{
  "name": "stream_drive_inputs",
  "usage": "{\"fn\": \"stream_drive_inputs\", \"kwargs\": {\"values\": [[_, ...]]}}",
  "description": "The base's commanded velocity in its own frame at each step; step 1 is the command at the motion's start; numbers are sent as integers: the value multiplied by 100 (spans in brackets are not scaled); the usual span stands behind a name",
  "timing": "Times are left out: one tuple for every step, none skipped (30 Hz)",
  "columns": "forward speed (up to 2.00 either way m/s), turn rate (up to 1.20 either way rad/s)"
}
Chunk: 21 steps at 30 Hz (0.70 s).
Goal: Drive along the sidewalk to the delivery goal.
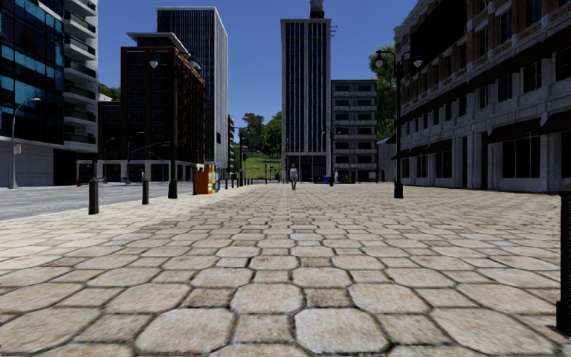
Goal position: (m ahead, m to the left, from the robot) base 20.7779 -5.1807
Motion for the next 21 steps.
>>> {"fn": "stream_drive_inputs", "kwargs": {"values": [[194, 0], [194, 0], [194, 0], [194, 0], [194, -10], [194, -20], [194, -24], [194, -24], [194, -27], [194, -28], [194, -28], [194, -28], [194, -28], [194, -28], [194, -28], [194, -28], [194, -27], [194, -12], [194, -12], [194, 0], [194, 0]]}}
